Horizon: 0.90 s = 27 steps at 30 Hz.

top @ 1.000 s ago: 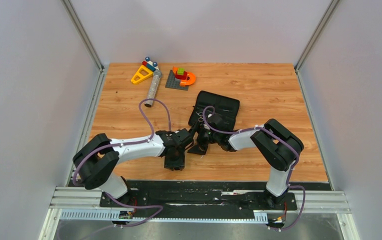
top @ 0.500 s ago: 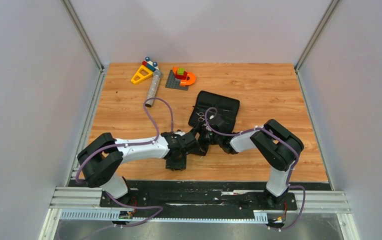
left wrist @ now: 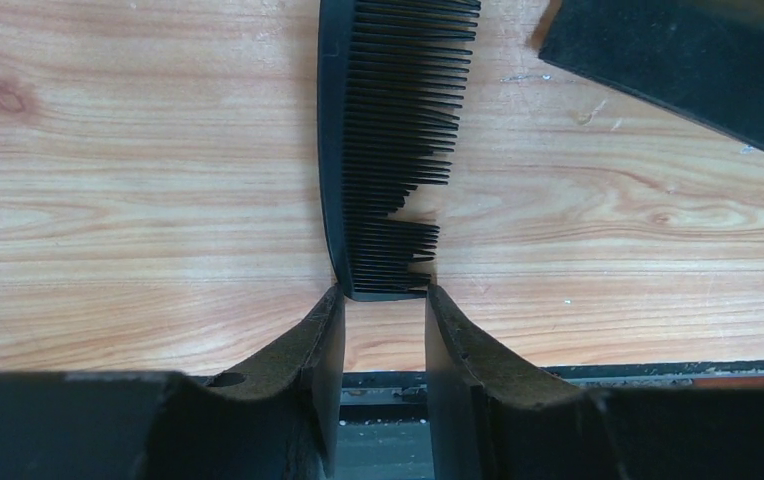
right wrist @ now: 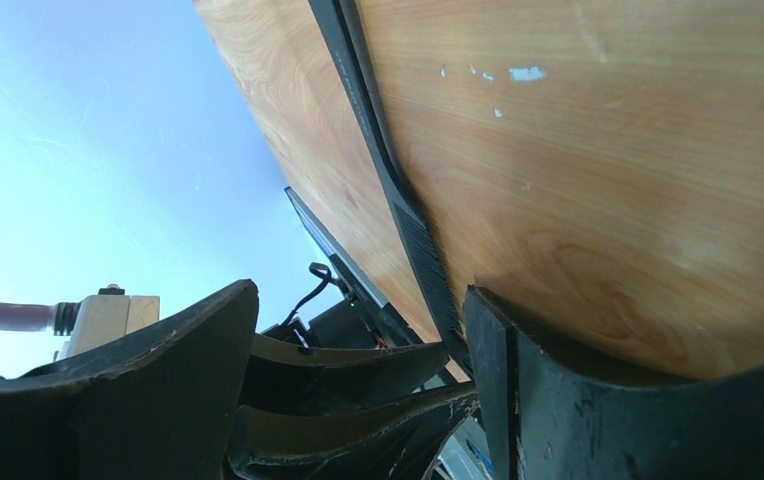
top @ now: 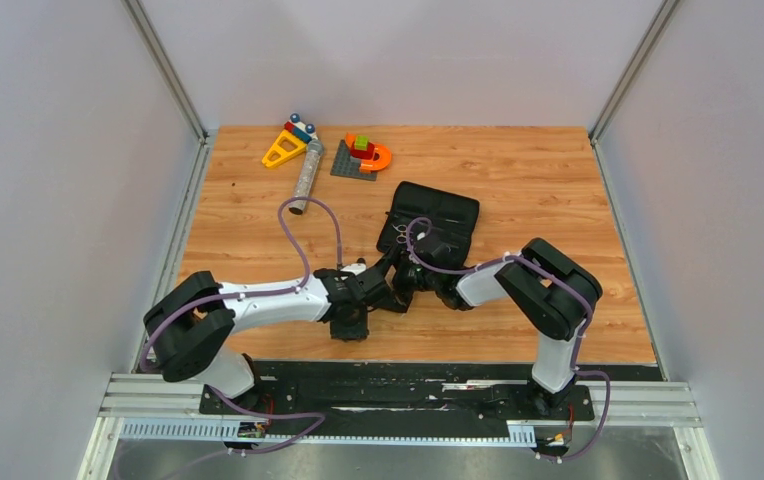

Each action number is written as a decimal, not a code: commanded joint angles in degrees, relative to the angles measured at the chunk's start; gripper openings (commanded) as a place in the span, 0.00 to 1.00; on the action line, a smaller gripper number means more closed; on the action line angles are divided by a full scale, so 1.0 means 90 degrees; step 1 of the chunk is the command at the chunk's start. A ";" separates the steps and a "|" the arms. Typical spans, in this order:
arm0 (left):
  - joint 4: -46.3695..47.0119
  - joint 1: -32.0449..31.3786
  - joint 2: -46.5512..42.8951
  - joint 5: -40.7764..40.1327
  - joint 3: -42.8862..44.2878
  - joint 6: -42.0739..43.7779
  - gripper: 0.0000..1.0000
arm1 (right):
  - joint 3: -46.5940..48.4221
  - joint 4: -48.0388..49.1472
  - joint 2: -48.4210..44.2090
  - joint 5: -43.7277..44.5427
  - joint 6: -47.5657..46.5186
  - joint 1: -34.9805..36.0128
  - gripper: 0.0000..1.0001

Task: Sort the hair-cutting tools
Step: Pick up the comb at the center of the board.

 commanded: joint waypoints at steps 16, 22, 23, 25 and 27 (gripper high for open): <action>0.1258 -0.0072 -0.0099 0.0290 -0.0873 -0.0369 0.30 | 0.0406 -0.1685 0.0541 0.1256 -0.0036 0.0518 0.77; 0.1350 -0.0068 -0.0106 0.0330 -0.0934 -0.0354 0.30 | 0.0432 -0.1305 0.0733 0.1382 -0.0284 0.0677 0.63; 0.1351 -0.0073 -0.0112 0.0324 -0.0932 -0.0353 0.30 | 0.0409 -0.1234 0.0765 0.1382 -0.0319 0.0676 0.57; 0.1332 -0.0066 -0.0150 0.0313 -0.0927 -0.0355 0.30 | 0.0378 -0.1134 0.0830 0.1395 -0.0374 0.0685 0.42; 0.1294 -0.0071 -0.0259 0.0284 -0.0930 -0.0367 0.31 | 0.0297 -0.0950 0.0856 0.1397 -0.0430 0.0690 0.25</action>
